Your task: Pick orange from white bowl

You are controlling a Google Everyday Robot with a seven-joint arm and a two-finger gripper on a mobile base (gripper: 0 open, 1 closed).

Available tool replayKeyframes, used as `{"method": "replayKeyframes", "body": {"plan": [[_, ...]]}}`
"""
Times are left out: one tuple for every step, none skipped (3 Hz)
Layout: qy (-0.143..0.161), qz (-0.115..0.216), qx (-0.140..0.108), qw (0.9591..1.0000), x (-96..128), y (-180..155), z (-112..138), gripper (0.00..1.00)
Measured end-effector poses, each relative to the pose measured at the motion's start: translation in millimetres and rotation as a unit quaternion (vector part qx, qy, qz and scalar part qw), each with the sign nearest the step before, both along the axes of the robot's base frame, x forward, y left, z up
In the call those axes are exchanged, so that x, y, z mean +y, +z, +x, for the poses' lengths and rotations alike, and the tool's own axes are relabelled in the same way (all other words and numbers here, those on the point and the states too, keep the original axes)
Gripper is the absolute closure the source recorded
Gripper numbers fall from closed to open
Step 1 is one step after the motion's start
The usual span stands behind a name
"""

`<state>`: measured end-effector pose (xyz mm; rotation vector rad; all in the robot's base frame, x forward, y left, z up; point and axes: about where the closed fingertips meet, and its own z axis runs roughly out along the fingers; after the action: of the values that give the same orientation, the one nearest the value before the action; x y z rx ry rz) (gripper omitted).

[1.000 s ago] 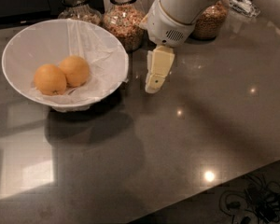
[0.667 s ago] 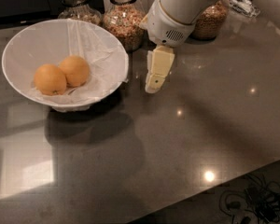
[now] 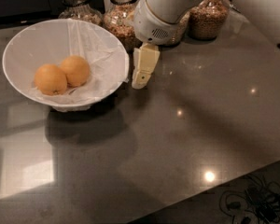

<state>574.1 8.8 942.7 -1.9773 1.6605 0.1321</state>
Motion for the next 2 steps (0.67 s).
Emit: {"method": "replayKeyframes", "body": {"plan": [[0.024, 0.009, -0.012, 0.9996, 19.6, 5.7, 9.4, 0.00], [0.042, 0.015, -0.020, 0.9988, 34.5, 10.4, 16.3, 0.00]]}}
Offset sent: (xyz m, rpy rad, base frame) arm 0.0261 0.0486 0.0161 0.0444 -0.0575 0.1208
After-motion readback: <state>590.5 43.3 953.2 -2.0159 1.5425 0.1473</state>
